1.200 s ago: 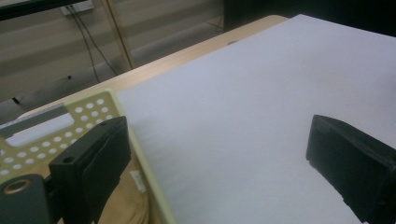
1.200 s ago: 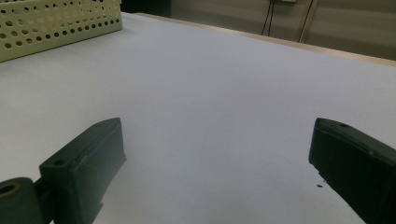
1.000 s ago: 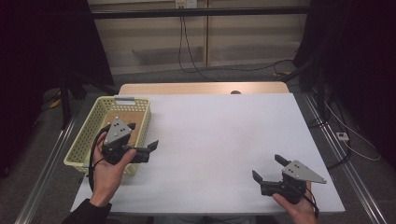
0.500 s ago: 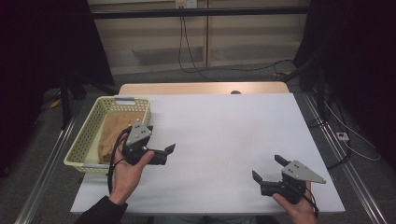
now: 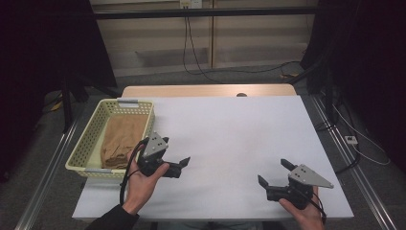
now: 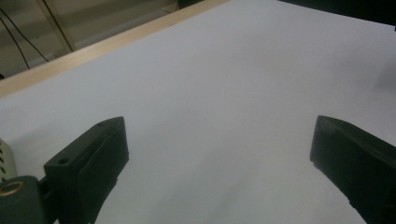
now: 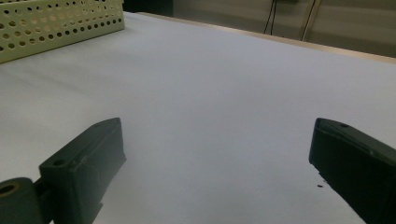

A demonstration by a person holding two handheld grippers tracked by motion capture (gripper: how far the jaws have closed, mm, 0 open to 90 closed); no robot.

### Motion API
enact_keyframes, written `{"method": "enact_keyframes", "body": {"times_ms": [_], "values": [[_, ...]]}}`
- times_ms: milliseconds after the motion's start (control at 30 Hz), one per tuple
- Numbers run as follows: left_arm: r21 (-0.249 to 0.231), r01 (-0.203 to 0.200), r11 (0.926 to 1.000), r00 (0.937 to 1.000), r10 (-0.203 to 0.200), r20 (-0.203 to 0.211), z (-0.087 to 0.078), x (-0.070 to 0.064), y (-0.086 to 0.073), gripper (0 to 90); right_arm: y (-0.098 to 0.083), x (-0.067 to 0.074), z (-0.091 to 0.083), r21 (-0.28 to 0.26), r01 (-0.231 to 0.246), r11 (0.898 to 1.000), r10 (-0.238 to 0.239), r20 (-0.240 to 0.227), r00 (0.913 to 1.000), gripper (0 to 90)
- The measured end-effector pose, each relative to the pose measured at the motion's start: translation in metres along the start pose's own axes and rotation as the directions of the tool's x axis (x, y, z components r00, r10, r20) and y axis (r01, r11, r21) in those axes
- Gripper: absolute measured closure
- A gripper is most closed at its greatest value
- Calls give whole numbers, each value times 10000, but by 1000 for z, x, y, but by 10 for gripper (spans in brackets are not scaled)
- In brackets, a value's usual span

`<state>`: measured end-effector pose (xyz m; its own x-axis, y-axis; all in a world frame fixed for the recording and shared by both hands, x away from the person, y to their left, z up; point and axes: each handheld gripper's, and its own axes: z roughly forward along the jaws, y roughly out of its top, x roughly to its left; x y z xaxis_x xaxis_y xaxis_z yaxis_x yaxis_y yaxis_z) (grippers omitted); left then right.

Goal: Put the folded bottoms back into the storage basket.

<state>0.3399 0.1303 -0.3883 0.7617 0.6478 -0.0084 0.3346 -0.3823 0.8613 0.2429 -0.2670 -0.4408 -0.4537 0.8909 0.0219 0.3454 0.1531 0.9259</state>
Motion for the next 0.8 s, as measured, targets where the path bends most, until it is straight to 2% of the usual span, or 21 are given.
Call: {"method": "enact_keyframes", "body": {"times_ms": [33, 133, 233, 367, 433, 467, 533, 700, 733, 800], "values": [[47, 49, 10000, 9999, -50, 90, 1, 0, -3, 44, 0, 0, 0, 9, -3, 10000, 3, 11, 10000, 32], [152, 13, 9999, 10000, -13, 6, 3, 0, -13, 45, 0, 1, 0, 11, -3, 10000, 3, 3, 10000, 32], [138, 135, 9998, 9997, -137, 196, 3, 0, -22, 45, 0, 0, 1, 6, -22, 10000, 22, 19, 10000, 32], [-85, 727, 9973, 9964, -722, 442, -3, -3, -33, 51, 0, 0, 0, 1, -41, 10000, 41, 27, 10000, 32], [37, 355, 9994, 9993, -356, 123, -4, -5, -37, 52, 0, 0, 0, 0, -65, 10000, 65, 28, 10000, 32], [48, 314, 9995, 9994, -315, 128, -3, -5, -39, 52, 0, 0, 1, 12, -82, 10000, 82, 49, 10000, 32], [96, 411, 9991, 9989, -413, 236, -3, -4, -42, 52, 0, 0, 0, -3, -50, 10000, 50, 55, 10000, 32], [191, 387, 9991, 9992, -385, -135, -8, -1, -50, 52, -1, -1, 0, 23, -110, 9999, 109, 121, 9999, 32], [41, 380, 9993, 9990, -379, -235, -8, -1, -53, 53, -1, -1, 0, 26, -112, 9999, 111, 126, 9999, 32], [70, 456, 9989, 9987, -455, -217, -9, 0, -56, 55, -1, -1, -1, 17, -126, 9999, 125, 137, 9998, 32]]}}
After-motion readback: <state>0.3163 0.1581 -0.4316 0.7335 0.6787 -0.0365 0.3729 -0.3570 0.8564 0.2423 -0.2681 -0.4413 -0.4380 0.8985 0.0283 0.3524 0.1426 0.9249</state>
